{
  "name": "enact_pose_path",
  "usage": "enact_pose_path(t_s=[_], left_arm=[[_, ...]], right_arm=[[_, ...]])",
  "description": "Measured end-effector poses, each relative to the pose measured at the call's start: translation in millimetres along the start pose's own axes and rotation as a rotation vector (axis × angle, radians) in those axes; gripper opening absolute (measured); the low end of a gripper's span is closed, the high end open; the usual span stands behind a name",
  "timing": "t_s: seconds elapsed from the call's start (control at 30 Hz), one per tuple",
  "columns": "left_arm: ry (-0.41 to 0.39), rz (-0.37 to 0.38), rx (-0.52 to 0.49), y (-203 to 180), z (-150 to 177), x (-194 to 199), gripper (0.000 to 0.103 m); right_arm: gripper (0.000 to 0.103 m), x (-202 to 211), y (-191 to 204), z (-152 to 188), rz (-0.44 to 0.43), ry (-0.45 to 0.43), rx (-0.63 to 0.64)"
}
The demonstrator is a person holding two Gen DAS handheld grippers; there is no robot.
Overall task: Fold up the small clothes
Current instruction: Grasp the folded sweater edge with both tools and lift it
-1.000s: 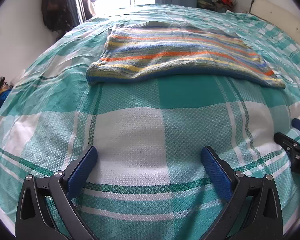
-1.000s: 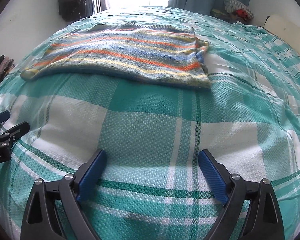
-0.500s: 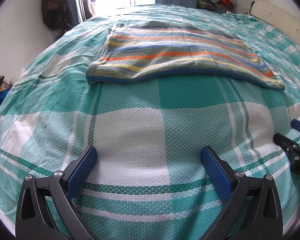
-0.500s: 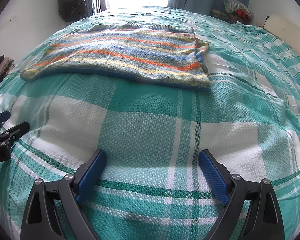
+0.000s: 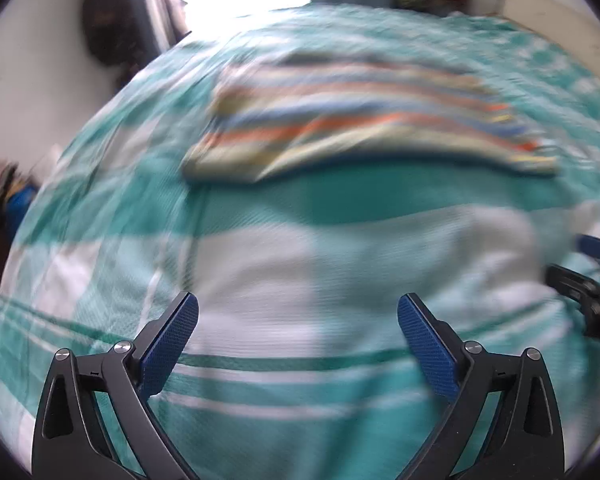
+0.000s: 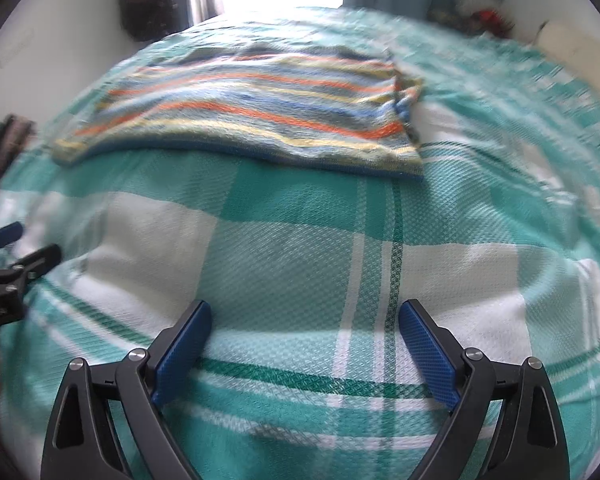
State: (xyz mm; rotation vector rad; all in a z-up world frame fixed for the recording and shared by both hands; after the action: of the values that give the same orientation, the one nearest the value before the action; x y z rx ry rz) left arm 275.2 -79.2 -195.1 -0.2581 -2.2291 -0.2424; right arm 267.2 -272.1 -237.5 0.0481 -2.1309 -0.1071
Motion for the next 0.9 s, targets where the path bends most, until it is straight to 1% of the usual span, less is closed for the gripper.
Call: enact_pose_path(t_s=[0.03,0.07,0.1,0.13,0.17,0.2,0.27,0.3,0.33,0.37,0.4,0.43,0.47,0.5,0.53,0.57,0.6,0.63,0.67,0.7,0.73,0.77,0.8,0.87,0.9], left_arm=[[-0.039,0.034,-0.021,-9,-6,10,0.100],[-0.086,0.063,-0.060,-24,-15,19,0.100],[-0.122,0.085,-0.111,-42,-28,24,0.100],[-0.143,0.110,-0.165,-62,-41,23,0.100],[-0.152,0.129,-0.202,-76,-51,20,0.100],[-0.167,0.151,-0.253,-100,-65,14,0.100],[-0.182,0.168,-0.331,-136,-83,-2,0.100],[-0.173,0.171,-0.387,-159,-90,-16,0.100],[-0.159,0.168,-0.427,-175,-94,-26,0.098],[-0.141,0.164,-0.470,-193,-96,-39,0.092],[-0.116,0.163,-0.517,-211,-97,-53,0.088],[-0.102,0.163,-0.546,-221,-96,-62,0.085],[-0.092,0.162,-0.577,-231,-95,-72,0.085],[-0.096,0.149,-0.602,-240,-94,-80,0.085],[-0.105,0.138,-0.609,-245,-94,-86,0.084],[-0.111,0.148,-0.597,-245,-95,-88,0.072],[-0.103,0.191,-0.560,-241,-99,-90,0.060],[-0.081,0.228,-0.517,-239,-103,-93,0.020],[-0.075,0.215,-0.488,-235,-105,-93,0.005],[-0.078,0.233,-0.434,-228,-110,-91,0.005],[-0.080,0.266,-0.383,-219,-113,-87,0.004],[-0.086,0.283,-0.337,-210,-116,-82,0.004],[-0.106,0.303,-0.272,-193,-121,-72,0.004],[-0.126,0.361,-0.109,-149,-130,-53,0.004],[-0.132,0.387,-0.023,-123,-134,-45,0.004]], right_arm=[[0.092,6,-9,-4,-0.068,0.006,-0.015],[0.089,13,-23,-11,-0.147,-0.006,-0.048],[0.088,20,-40,-20,-0.206,-0.027,-0.089],[0.088,24,-55,-30,-0.234,-0.043,-0.119],[0.088,26,-73,-46,-0.257,-0.058,-0.146],[0.088,25,-90,-64,-0.286,-0.063,-0.171],[0.088,15,-121,-102,-0.363,-0.056,-0.234],[0.088,5,-136,-123,-0.398,-0.044,-0.266],[0.088,-5,-148,-140,-0.408,-0.037,-0.290],[0.088,-20,-164,-162,-0.408,-0.025,-0.314],[0.087,-32,-172,-175,-0.409,-0.006,-0.327],[0.085,-50,-183,-189,-0.403,0.022,-0.352],[0.083,-61,-188,-197,-0.403,0.040,-0.376],[0.082,-78,-195,-204,-0.421,0.067,-0.413],[0.075,-91,-198,-208,-0.448,0.091,-0.440],[0.064,-107,-199,-214,-0.472,0.119,-0.461],[0.059,-115,-197,-218,-0.483,0.129,-0.461],[0.053,-123,-191,-222,-0.502,0.136,-0.447],[0.042,-128,-185,-225,-0.504,0.144,-0.425],[0.032,-131,-175,-229,-0.474,0.153,-0.384],[0.013,-130,-166,-233,-0.431,0.148,-0.345],[0.013,-124,-158,-238,-0.422,0.123,-0.319],[0.012,-114,-150,-245,-0.448,0.088,-0.302],[0.012,-86,-125,-262,-0.479,0.022,-0.231],[0.012,-76,-112,-268,-0.497,0.005,-0.201]])
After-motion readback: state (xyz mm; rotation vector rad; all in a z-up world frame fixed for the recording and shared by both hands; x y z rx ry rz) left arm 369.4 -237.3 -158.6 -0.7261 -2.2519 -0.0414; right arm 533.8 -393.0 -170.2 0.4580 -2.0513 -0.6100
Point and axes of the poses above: each gripper's, at about its wrist camera, not at the fingertips, and x roughly against the way its jaws point, y to its left, z to its underside, the point moved 1 cm from there along -x, roughly the way its jaws point, and after that the axes turned 3 degrees about -z, right-handed, at the moved point
